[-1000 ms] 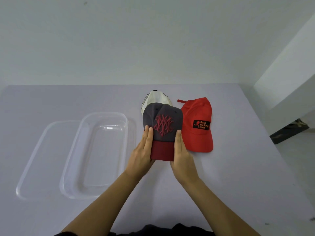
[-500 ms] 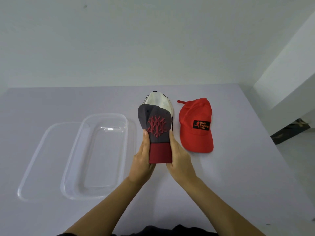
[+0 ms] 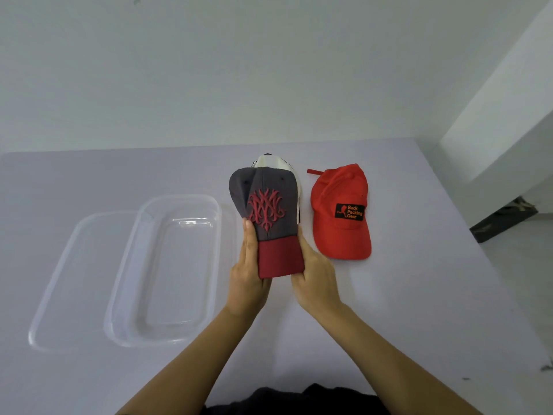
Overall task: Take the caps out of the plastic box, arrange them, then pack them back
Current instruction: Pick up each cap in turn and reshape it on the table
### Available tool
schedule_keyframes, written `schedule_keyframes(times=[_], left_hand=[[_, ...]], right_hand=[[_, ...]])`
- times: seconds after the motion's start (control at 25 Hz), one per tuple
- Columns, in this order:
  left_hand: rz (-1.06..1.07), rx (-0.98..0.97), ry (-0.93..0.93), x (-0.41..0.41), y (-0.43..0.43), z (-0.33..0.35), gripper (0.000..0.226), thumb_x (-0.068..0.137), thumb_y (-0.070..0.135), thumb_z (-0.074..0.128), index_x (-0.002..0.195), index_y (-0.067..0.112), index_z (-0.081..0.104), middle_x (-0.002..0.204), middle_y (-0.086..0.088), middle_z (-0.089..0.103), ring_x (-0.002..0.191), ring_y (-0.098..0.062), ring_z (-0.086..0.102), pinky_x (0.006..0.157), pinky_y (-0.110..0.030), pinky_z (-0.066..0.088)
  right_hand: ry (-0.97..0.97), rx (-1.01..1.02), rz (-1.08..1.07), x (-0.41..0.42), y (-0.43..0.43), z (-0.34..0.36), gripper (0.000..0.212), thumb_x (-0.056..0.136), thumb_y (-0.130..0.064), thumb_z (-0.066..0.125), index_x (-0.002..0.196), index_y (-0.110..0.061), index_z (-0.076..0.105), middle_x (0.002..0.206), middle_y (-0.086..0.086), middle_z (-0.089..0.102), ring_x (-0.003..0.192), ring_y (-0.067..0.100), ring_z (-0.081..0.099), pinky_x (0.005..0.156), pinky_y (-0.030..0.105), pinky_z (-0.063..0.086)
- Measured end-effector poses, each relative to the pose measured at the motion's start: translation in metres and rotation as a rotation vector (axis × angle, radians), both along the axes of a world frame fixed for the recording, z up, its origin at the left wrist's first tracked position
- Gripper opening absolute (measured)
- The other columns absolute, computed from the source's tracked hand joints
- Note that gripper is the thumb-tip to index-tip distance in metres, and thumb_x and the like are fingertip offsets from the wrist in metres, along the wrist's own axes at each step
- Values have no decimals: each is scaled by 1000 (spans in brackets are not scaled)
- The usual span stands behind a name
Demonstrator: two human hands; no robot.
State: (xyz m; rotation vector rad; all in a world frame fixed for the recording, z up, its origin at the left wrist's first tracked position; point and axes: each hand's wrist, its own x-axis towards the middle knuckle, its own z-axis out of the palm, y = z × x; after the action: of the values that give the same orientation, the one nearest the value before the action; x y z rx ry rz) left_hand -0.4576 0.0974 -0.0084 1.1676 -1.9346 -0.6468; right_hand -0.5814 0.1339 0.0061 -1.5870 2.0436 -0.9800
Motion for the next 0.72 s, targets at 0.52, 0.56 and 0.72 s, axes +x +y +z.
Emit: schedule_keyframes(times=[0.52,0.56,0.72], left_hand=[[-80,162,54,-2,0,-5,70,88,43,31,141,48,-15,153,-12,32,122,-28,55,89,-23,45],[-101,136,22,1,-3,-4,71,89,41,32,141,47,-17,157,-10,23,129,-24,48,90,-22,43],[-148,102,-58,10,-9,-7,74,91,44,32,144,29,-17,156,5,-9,132,8,12,90,-12,32]], right_hand=[[-310,-89,157,4,-2,-9,74,87,-7,43,148,-18,3,148,-9,28,127,-12,33,102,6,28],[-306,-82,176,0,-2,-12,74,88,-7,43,149,-19,3,149,-11,26,129,-14,30,104,8,29],[-258,-87,212,-10,4,-21,78,89,-1,43,149,-23,-2,158,-5,10,144,4,15,115,23,23]])
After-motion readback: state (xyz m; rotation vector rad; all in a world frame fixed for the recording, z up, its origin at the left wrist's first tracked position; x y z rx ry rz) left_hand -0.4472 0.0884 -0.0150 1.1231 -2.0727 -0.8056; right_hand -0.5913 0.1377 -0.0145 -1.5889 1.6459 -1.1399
